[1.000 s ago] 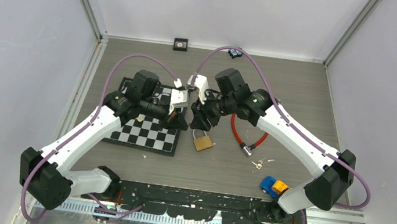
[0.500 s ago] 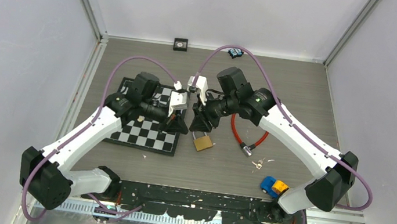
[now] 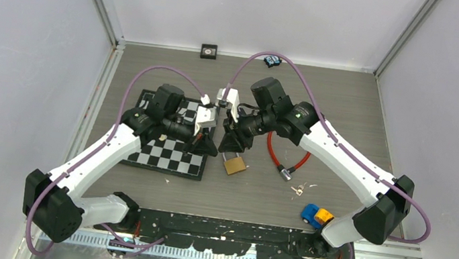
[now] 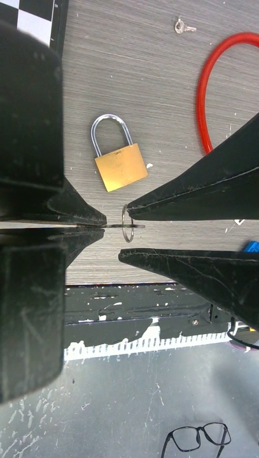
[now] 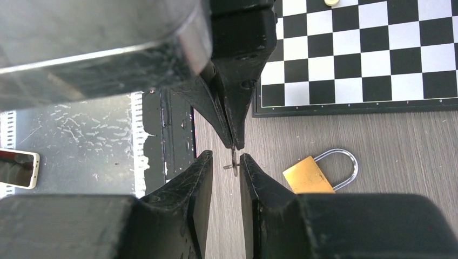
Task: Unlock with the key
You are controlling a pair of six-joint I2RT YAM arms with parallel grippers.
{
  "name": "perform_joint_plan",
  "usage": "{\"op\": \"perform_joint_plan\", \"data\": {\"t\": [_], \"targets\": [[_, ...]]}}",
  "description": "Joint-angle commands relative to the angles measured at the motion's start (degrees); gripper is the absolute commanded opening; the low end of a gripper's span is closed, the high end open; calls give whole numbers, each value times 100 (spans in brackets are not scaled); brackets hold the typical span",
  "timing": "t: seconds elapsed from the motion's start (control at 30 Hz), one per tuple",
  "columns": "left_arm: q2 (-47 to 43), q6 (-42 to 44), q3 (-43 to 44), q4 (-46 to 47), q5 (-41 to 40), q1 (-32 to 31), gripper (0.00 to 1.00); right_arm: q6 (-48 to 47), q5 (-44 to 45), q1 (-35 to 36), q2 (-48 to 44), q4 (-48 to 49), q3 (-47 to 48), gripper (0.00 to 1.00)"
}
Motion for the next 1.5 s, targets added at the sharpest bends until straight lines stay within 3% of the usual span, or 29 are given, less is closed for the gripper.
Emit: {"op": "perform_joint_plan", "data": {"t": [0.0, 0.73, 1.07, 1.47], "targets": [[-136, -91, -35, 287, 247, 43, 0, -53, -112, 12, 0, 161, 120, 29], [-283, -222, -156, 500, 384, 117, 0, -64, 10, 14, 10, 345, -152, 21], [-274, -259, -182, 548, 374, 128, 0, 68, 8, 17, -6, 423, -166, 1], [-398, -289, -183, 619, 311, 179, 0, 84, 330, 14, -86, 521, -295, 1]]}}
